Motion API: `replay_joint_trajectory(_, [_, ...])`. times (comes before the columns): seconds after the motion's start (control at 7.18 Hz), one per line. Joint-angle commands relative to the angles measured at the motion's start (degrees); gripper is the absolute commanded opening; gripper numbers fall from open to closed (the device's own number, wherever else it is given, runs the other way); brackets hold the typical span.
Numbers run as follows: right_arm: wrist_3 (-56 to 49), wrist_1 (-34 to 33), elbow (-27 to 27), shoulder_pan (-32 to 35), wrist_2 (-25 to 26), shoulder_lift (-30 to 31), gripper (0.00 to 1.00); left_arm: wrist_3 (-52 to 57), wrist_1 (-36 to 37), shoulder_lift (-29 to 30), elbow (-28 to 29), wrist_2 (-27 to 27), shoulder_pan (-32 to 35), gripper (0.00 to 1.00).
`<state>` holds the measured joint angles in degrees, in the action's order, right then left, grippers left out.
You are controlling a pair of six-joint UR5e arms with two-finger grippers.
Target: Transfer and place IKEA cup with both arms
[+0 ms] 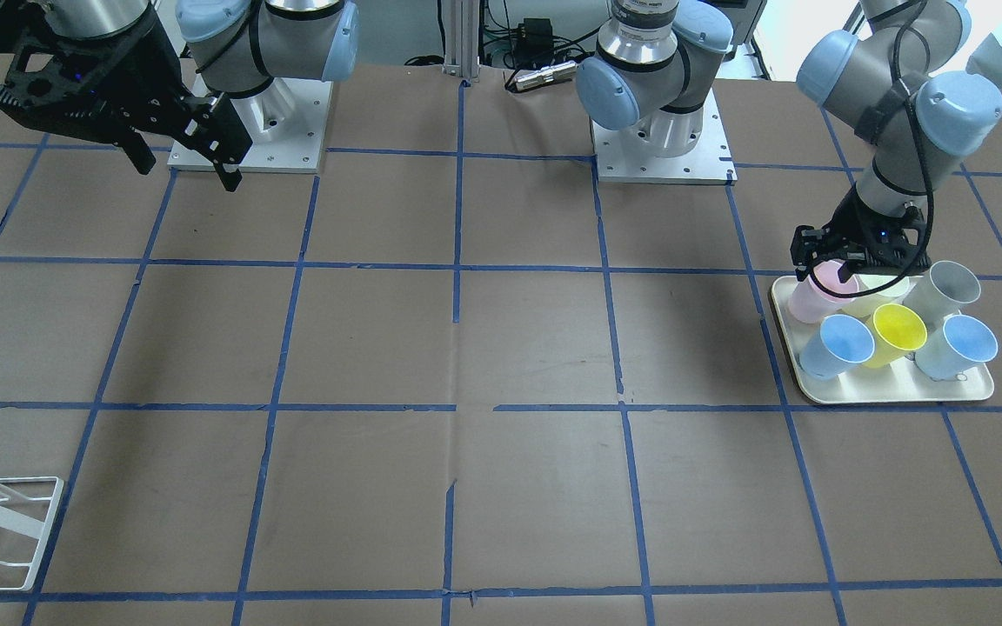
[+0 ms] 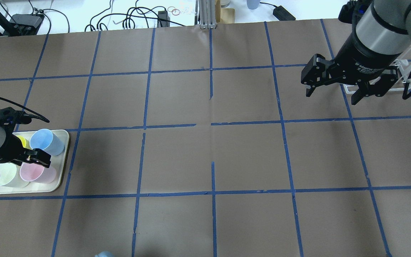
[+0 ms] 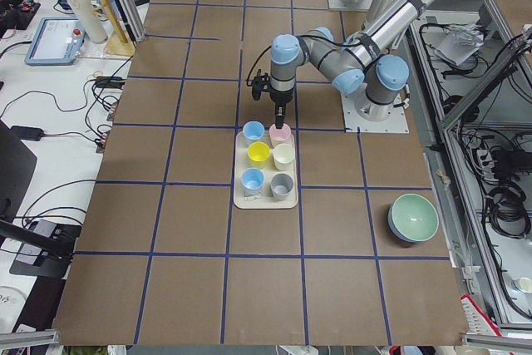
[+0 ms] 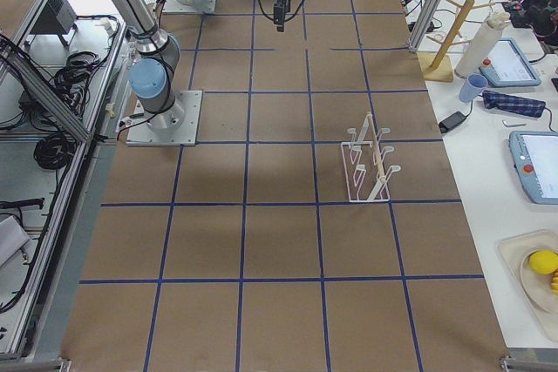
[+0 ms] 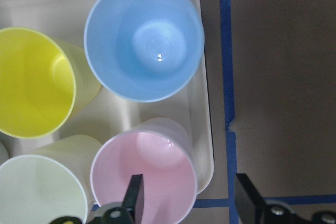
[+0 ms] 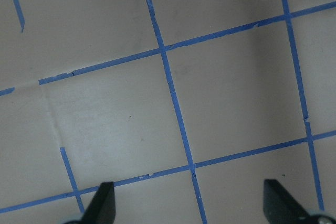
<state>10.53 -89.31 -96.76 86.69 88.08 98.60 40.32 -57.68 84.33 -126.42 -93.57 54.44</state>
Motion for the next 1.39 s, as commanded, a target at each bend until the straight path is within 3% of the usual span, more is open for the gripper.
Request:
replay_joint_trajectory(0.0, [-0.16,0.98,-0.44,-0.03,0.07,0.28,1.00,-2.24,-14.56,-1.10,8.86,2.50,2.76,1.00])
replay_joint_trajectory(0.42, [-0.07,1.07,-0.53,0.06,0.69,0.54,1.00,-19.07,-28.07,0.04,23.03,2.43,15.91,1.00])
replay_joint_trajectory(0.84, [-0.42,2.38,-0.53,0.06,0.78,0.54,1.00,-33.25,-29.24,2.93,31.56,2.34,29.46,1.00])
replay_joint_trajectory(1.25, [-0.51,2.39,-0.53,0.06,0.78,0.63,1.00,-41.11,-29.76,4.70,34.83,2.26,37.05,1.00])
